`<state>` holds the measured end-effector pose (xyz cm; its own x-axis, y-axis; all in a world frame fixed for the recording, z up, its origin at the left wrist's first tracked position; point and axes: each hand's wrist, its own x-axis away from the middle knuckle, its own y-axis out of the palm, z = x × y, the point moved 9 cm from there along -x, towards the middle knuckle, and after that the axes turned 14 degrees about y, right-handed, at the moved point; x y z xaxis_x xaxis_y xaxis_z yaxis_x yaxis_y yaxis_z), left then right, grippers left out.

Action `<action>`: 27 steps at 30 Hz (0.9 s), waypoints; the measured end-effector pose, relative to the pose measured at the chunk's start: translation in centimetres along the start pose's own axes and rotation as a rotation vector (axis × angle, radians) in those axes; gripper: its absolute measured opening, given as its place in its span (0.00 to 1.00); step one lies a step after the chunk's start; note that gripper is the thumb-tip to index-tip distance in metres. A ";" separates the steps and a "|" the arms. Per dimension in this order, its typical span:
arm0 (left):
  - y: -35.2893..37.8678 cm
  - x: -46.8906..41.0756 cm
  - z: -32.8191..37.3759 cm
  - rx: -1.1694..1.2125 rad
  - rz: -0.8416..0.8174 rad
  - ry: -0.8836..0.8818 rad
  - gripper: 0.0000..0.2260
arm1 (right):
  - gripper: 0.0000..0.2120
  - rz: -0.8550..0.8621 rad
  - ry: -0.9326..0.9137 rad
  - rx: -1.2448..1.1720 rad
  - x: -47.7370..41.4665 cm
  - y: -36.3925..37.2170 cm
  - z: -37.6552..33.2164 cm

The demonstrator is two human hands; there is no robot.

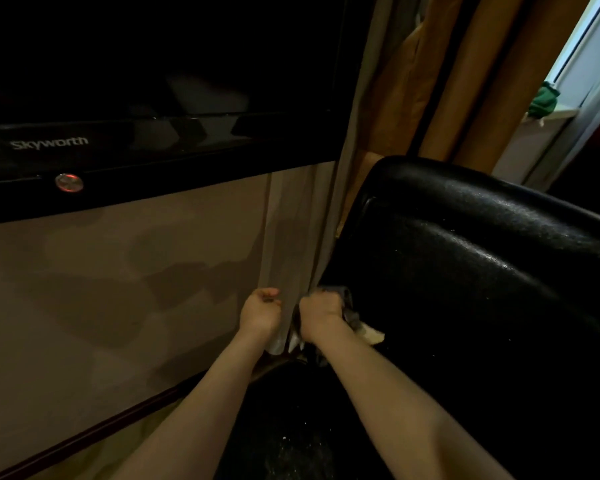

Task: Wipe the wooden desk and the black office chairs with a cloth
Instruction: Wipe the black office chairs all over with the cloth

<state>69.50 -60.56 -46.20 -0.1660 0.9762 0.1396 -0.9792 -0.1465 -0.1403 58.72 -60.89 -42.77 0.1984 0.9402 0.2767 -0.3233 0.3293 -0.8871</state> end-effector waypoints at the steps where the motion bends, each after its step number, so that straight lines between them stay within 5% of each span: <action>1: -0.2 -0.1 0.3 -0.007 -0.009 0.007 0.07 | 0.21 -0.038 -0.010 0.002 0.4 0.7 0.0; 3: -0.5 -0.6 0.9 -0.035 -0.014 0.026 0.07 | 0.22 0.013 0.008 -0.077 0.9 -0.8 1.2; 10: 1.3 -0.9 2.7 -0.009 -0.051 0.084 0.10 | 0.25 0.636 0.220 -0.200 2.3 -12.3 10.0; 16: 2.5 -0.5 1.0 -0.073 -0.052 0.037 0.10 | 0.25 0.389 0.155 -0.155 0.5 -3.1 7.2; 22: 2.1 0.2 -0.4 -0.188 -0.089 0.018 0.12 | 0.22 -0.133 -0.137 0.262 3.3 9.8 0.5; 27: 3.1 0.6 0.6 -0.192 -0.110 0.027 0.12 | 0.21 0.081 -0.149 0.003 4.6 4.3 2.6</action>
<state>66.27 -60.57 -45.95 -0.0535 0.9889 0.1388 -0.9507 -0.0078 -0.3101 55.79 -54.88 -44.35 0.0327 0.9660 0.2563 -0.3352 0.2522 -0.9078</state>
